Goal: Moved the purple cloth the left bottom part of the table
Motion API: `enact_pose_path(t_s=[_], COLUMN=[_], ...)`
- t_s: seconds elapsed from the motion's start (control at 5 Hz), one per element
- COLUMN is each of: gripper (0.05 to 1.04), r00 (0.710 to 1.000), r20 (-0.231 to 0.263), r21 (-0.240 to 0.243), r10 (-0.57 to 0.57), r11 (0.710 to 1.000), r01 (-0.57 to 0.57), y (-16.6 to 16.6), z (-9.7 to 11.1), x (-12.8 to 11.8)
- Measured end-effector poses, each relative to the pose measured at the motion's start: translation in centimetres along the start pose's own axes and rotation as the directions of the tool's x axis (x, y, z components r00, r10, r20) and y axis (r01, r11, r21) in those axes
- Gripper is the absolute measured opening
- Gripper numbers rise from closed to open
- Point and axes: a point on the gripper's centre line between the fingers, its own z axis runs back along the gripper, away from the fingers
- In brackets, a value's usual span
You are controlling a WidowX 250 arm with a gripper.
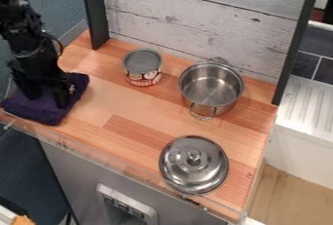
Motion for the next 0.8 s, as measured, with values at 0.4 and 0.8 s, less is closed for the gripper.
enact_pose_path(t_s=[0.4, 0.8], gripper=[1.001, 1.001], r00=[0.998, 0.993], r20=[-0.034, -0.071], r21=[-0.094, -0.056], r10=[-0.048, -0.091], r11=[0.995, 0.995], r01=[0.045, 0.087], y=[-1.2, -2.4], z=[3.5, 6.2], x=[0.2, 0.3])
